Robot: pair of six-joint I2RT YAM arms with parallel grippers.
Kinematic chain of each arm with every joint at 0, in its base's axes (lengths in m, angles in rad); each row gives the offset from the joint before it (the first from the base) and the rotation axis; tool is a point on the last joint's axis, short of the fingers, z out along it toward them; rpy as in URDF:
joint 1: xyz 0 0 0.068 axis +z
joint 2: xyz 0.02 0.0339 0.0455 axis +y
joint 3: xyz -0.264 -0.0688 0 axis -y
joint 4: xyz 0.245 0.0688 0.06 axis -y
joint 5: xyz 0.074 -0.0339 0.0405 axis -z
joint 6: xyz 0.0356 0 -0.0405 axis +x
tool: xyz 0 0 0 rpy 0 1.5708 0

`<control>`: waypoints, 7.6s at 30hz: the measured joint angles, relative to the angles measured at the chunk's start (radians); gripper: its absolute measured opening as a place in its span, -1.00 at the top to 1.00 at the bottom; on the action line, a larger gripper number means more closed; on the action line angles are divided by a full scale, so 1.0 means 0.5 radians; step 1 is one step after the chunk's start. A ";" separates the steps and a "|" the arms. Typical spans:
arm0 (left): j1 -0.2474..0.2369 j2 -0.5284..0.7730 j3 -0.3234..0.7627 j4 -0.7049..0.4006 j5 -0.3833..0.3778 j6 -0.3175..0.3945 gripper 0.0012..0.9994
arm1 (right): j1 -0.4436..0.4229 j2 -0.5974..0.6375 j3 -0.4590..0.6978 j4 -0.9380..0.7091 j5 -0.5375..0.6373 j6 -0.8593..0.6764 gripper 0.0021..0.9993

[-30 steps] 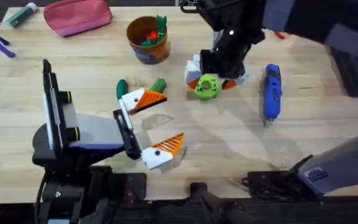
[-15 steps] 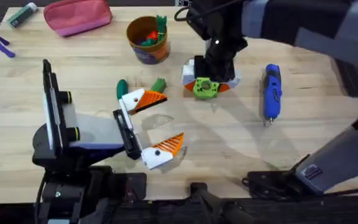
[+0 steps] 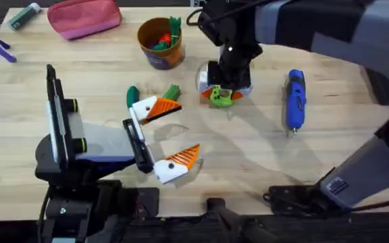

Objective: Pick up the gripper from the table and insert it into the empty holder that is missing its gripper. Then pick up a screw, insert it into the mounting hole, and use the screwdriver to tighten it. Finally, clean up the table by picking up the vegetable and placing it into the bucket.

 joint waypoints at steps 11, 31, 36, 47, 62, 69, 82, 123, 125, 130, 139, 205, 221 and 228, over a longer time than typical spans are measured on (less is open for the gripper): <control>0.000 -0.001 0.000 0.000 0.000 0.000 -0.97 | 0.000 0.042 0.000 0.008 0.029 0.025 -0.04; 0.000 0.000 0.000 0.000 0.000 0.001 -0.97 | 0.015 0.043 0.000 0.014 0.029 0.030 0.15; 0.000 0.000 0.000 0.000 0.000 0.001 -0.97 | 0.015 0.069 0.002 0.021 0.034 0.030 0.17; 0.000 0.000 0.000 0.000 0.000 0.001 -0.97 | 0.019 0.070 0.006 0.021 0.075 0.030 0.31; 0.000 0.000 0.000 0.000 0.000 0.001 -0.97 | 0.028 0.071 0.008 0.032 0.083 0.030 0.78; 0.000 0.000 0.000 0.000 0.000 0.000 -0.97 | 0.041 0.070 0.008 0.040 0.084 0.031 0.98; 0.000 -0.001 0.000 0.000 0.000 0.000 -0.97 | 0.041 0.071 0.008 0.041 0.083 0.031 0.99; 0.000 0.000 0.000 0.000 0.000 0.001 -0.97 | 0.053 0.071 0.048 -0.023 0.126 0.030 0.99; 0.000 0.000 0.000 0.000 0.000 0.001 -0.97 | 0.060 0.070 0.064 -0.037 0.137 0.029 0.99; 0.000 -0.001 0.000 0.000 0.000 0.001 -0.97 | 0.061 0.070 0.072 -0.047 0.146 0.029 0.99; 0.000 -0.001 0.000 0.000 0.000 0.001 -0.97 | 0.093 0.028 0.075 -0.056 0.180 0.029 0.99; 0.000 0.000 0.000 0.000 0.000 0.001 -0.97 | 0.396 -0.664 0.949 -0.872 0.195 -1.328 0.99; 0.000 -0.001 0.000 0.000 0.000 0.001 -0.97 | 0.781 -0.273 1.439 -1.072 0.209 -1.630 0.99; 0.000 -0.001 0.000 0.000 0.000 0.001 -0.97 | 0.951 -0.212 1.478 -1.032 0.209 -1.789 0.99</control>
